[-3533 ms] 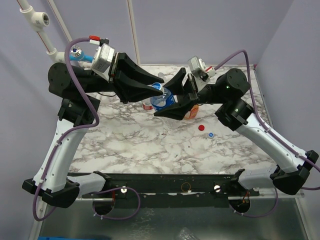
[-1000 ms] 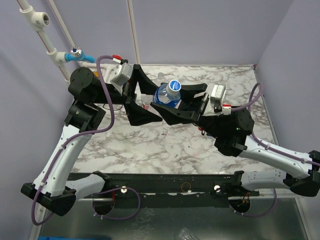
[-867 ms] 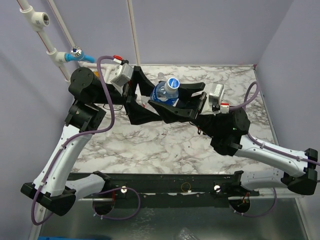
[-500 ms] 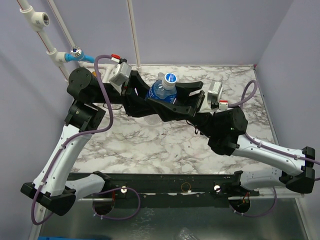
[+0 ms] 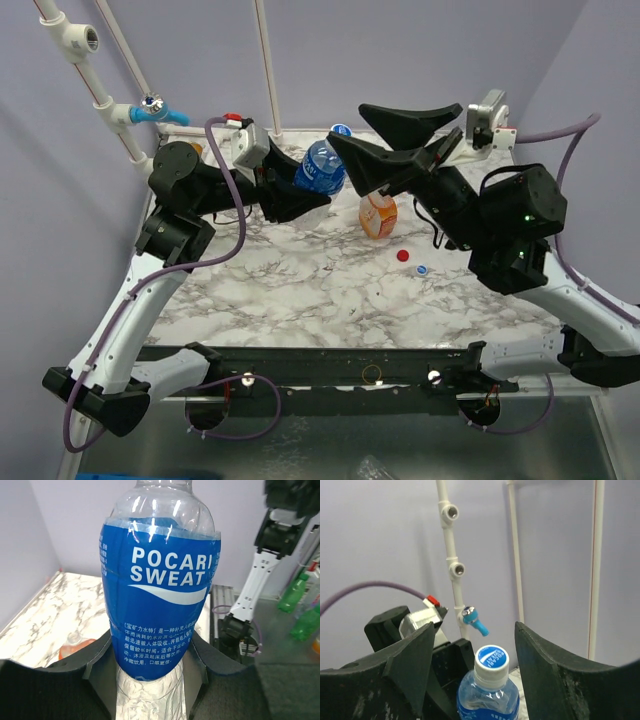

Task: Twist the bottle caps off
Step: Unscrew the bottle cap from the plastic bottle.

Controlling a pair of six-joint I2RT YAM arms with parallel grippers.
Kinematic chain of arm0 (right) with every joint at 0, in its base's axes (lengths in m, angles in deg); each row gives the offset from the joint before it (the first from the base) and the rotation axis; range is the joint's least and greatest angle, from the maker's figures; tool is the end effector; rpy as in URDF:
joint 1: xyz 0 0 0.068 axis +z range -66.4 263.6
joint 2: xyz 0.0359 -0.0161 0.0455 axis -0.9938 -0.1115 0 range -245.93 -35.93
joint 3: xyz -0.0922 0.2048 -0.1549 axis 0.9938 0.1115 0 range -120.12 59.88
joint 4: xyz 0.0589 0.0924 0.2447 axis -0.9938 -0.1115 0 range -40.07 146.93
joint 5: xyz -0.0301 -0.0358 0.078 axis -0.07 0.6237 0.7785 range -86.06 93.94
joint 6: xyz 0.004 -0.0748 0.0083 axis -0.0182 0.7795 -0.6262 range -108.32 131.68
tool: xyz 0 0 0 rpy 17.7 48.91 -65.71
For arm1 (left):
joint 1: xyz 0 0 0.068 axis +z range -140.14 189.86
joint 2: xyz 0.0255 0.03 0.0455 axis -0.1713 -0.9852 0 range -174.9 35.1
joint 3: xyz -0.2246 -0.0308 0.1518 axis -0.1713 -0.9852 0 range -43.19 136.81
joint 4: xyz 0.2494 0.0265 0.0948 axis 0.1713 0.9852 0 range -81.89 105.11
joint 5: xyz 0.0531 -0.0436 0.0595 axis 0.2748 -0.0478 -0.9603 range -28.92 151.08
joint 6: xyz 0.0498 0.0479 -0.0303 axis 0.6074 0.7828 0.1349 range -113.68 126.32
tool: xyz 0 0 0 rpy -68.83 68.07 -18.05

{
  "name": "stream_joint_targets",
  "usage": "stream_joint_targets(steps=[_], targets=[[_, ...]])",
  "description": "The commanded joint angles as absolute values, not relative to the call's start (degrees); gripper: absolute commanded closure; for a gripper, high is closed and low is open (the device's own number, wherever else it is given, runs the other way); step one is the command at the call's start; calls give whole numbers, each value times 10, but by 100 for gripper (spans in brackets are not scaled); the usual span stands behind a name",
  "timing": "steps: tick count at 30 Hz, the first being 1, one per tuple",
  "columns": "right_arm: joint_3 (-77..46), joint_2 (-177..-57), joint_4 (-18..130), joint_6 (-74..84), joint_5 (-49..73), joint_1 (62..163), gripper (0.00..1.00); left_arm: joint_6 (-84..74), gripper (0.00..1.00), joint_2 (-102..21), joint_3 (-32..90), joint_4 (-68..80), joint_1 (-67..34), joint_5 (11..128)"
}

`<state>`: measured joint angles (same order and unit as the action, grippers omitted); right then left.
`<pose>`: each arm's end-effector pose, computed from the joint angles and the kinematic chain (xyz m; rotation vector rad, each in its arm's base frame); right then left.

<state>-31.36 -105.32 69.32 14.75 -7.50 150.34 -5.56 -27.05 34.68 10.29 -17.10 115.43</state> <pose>0.1108 0.2260 0.5869 -0.4205 0.9365 0.9196 0.1826 -0.1508 0.4989 1.0065 1.1729 -1.1734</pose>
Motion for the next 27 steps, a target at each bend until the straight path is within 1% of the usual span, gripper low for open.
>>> stream_joint_targets(steps=[1,8,10,12,15,17,19,22,25,27], targets=[[-389,-1087,552,157,-113,1502,33,-12,100,-271,349,122,-170,1097],[-482,-1147,446,145,-144,1501,35,-25,100,-276,363,124,-170,1097],[-499,-1160,426,139,-154,1501,37,-26,100,-276,364,124,-170,1093],[-507,-1164,416,133,-165,1497,40,-26,100,-274,364,124,-170,1086],[-492,-1156,431,122,-168,1489,50,-27,100,-270,360,124,-170,1080],[-476,-1147,450,121,-165,1487,52,-26,100,-268,356,124,-170,1076],[-489,-1156,435,124,-181,1483,50,-25,100,-265,353,124,-170,1072],[-523,-1183,391,105,-193,1469,34,-22,100,-262,351,124,-170,1063],[-533,-1190,366,66,-159,1433,32,-16,100,-260,345,124,-170,1045],[-528,-1185,359,36,-120,1401,36,-12,100,-258,341,124,-170,1028]])
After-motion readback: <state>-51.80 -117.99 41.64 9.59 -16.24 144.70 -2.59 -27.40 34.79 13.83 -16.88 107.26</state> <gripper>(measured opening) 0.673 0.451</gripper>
